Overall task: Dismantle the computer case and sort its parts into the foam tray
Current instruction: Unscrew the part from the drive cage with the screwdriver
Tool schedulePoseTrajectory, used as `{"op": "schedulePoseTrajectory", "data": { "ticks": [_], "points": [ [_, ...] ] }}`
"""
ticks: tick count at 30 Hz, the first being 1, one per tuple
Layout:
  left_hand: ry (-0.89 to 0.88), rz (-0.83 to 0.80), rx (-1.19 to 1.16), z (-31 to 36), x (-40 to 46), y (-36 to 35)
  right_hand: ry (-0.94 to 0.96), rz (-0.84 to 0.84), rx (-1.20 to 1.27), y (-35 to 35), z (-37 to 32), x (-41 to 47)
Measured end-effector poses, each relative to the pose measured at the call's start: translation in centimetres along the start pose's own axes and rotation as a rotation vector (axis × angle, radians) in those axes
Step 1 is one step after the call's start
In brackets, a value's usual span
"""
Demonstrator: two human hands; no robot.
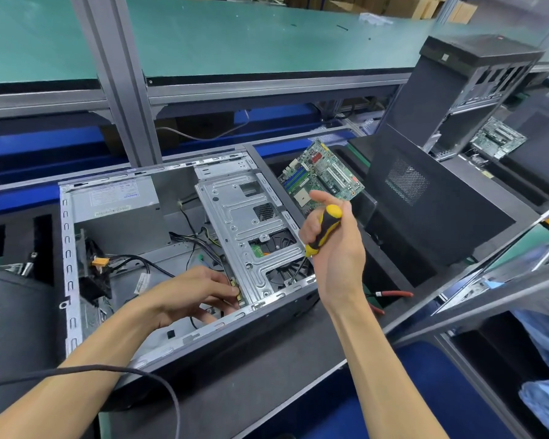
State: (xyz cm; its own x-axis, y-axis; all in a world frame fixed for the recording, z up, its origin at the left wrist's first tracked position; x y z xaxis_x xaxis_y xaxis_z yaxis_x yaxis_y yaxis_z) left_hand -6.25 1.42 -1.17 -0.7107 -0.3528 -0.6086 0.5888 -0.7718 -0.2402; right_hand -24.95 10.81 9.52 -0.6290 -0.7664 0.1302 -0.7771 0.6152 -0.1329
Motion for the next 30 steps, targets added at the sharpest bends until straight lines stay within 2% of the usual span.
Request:
{"op": "schedulePoseTrajectory", "data": {
  "ticks": [3, 7, 11, 17, 21, 24, 27, 30],
  "points": [
    [-0.003, -0.001, 0.004, 0.0, -0.1, 0.0, 0.014, -0.003, 0.016, -0.4, -0.1, -0.2],
    [-0.001, 0.001, 0.007, 0.0, 0.0, 0.1, 0.017, -0.007, -0.106, -0.1, -0.2, -0.1],
    [0.001, -0.004, 0.004, 0.0, 0.1, 0.2, 0.004, -0.035, 0.001, -0.6, -0.3, -0.1],
    [0.001, -0.012, 0.000, 0.0, 0.2, 0.2, 0.008, 0.012, -0.086, 0.0, 0.1, 0.1],
    [0.000, -0.008, -0.001, 0.1, 0.1, 0.1, -0.020, -0.030, 0.062, -0.4, 0.1, 0.1],
    [-0.003, -0.008, 0.003, 0.1, 0.1, 0.1, 0.022, -0.020, 0.012, -0.5, 0.1, 0.0],
    [-0.003, -0.004, 0.003, 0.1, 0.1, 0.1, -0.038, -0.002, -0.035, -0.1, 0.7, 0.1],
    [-0.004, -0.006, 0.009, 0.1, 0.1, 0.1, -0.060, -0.029, 0.073, -0.3, 0.7, 0.1]
  ]
}}
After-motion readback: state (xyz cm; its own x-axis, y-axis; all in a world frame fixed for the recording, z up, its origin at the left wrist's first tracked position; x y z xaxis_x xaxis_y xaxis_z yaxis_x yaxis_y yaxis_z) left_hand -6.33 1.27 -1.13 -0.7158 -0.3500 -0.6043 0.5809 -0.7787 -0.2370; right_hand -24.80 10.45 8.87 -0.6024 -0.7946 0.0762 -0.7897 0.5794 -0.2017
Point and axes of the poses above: each hand's wrist, its own x-axis towards the middle knuckle, its own y-axis out of the back of the hand, z = x × y, the point moved 5 cm from there along x, towards the middle knuckle, and after that the axes turned 12 degrees about -x, right-handed, at the moved point
